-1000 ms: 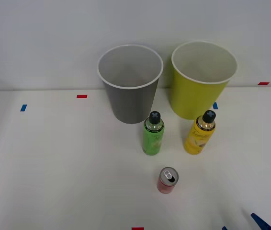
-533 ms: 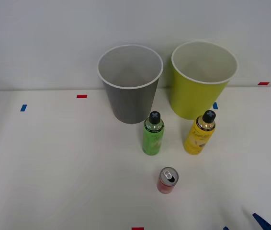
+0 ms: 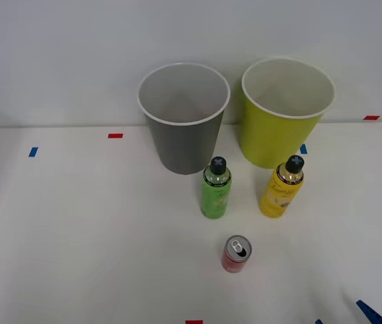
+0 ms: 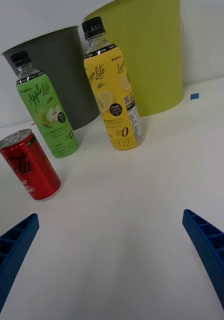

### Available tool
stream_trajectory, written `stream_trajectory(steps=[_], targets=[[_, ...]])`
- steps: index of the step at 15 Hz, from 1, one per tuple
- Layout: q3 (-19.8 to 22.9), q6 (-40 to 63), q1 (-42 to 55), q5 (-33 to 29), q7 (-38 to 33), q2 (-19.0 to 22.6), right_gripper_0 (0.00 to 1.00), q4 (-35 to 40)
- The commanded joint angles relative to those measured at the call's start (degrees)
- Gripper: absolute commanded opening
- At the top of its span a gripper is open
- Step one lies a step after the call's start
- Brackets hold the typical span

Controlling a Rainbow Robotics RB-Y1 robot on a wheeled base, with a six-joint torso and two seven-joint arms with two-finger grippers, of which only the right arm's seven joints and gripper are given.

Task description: Put cans in the gray bin, plastic bottles in the light green bin

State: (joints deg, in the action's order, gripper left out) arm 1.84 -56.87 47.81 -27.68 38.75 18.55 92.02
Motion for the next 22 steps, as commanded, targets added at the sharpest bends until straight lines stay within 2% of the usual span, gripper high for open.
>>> stream_trajectory(steps=[1,22], targets=[[0.0,0.0,0.0,0.0,0.0,0.0,1.00,0.0],[0.0,0.0,0.0,0.0,0.0,0.0,1.00,0.0]])
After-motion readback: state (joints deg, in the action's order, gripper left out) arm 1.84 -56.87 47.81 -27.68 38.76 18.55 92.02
